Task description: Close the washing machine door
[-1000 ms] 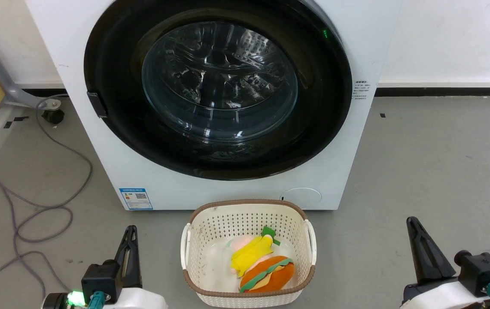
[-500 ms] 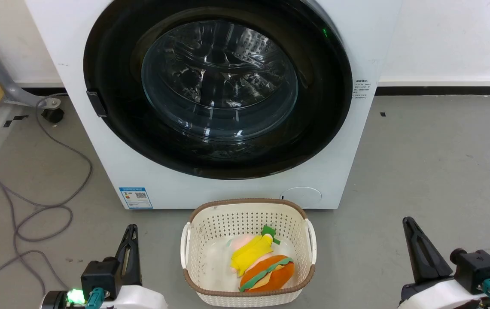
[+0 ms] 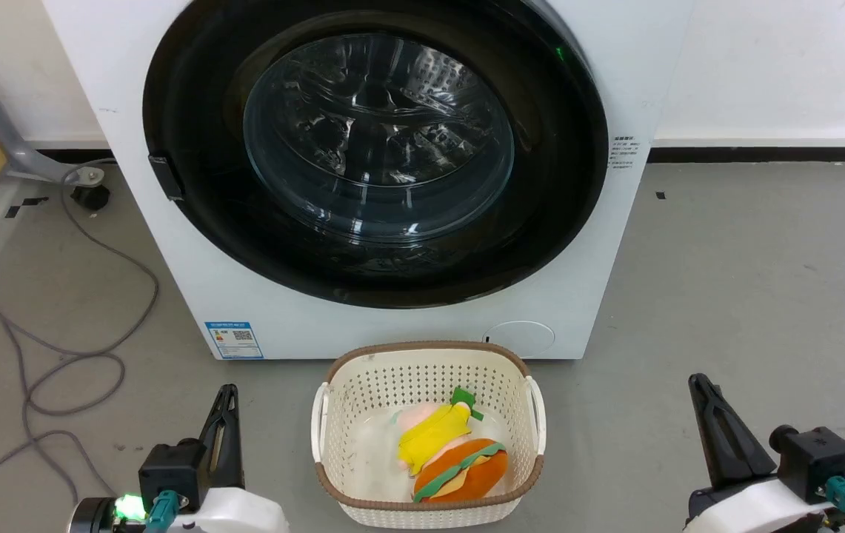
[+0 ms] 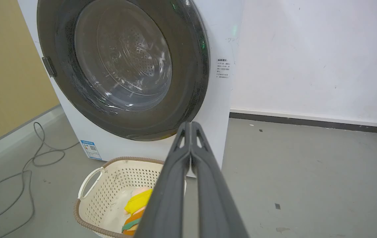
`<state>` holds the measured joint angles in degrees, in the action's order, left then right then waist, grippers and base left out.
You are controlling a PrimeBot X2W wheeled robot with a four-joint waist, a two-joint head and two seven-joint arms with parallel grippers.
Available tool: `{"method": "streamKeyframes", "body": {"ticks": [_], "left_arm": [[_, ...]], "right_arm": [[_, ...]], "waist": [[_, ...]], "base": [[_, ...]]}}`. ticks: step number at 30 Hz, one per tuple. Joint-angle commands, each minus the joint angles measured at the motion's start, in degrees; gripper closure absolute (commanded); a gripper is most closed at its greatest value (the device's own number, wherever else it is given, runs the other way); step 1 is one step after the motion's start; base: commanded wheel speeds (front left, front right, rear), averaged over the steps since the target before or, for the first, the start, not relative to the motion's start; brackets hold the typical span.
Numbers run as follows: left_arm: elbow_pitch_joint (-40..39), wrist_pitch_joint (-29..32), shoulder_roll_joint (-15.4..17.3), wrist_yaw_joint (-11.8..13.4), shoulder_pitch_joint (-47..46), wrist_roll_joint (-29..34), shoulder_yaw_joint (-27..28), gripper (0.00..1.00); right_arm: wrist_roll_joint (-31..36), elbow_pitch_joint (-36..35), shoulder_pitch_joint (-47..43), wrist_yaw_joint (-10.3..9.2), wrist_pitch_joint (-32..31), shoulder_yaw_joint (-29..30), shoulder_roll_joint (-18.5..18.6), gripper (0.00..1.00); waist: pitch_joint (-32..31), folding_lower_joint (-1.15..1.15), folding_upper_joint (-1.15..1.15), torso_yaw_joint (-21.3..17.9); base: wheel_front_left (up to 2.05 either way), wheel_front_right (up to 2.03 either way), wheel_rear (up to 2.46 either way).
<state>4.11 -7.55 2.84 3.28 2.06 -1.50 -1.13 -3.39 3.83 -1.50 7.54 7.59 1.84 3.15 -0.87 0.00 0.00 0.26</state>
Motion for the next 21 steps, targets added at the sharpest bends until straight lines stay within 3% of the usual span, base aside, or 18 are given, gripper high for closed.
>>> {"method": "streamKeyframes", "body": {"ticks": [1, 21], "left_arm": [[-0.37, 0.22, 0.04, -0.33, -0.87, 0.61, 0.12, 1.00], [-1.57, 2.56, 0.04, -1.27, -1.25, 0.90, 0.44, 1.00]], "right_arm": [[0.61, -0.47, 0.71, -0.03, -0.24, -0.08, -0.13, 1.00], [1.50, -1.54, 0.96, -0.04, -2.58, -0.64, -0.18, 1.00]], "waist": [[0.01, 0.00, 0.00, 0.00], [0.28, 0.00, 0.00, -0.09]], "base": [[0.00, 0.00, 0.00], [0.00, 0.00, 0.00]]}}
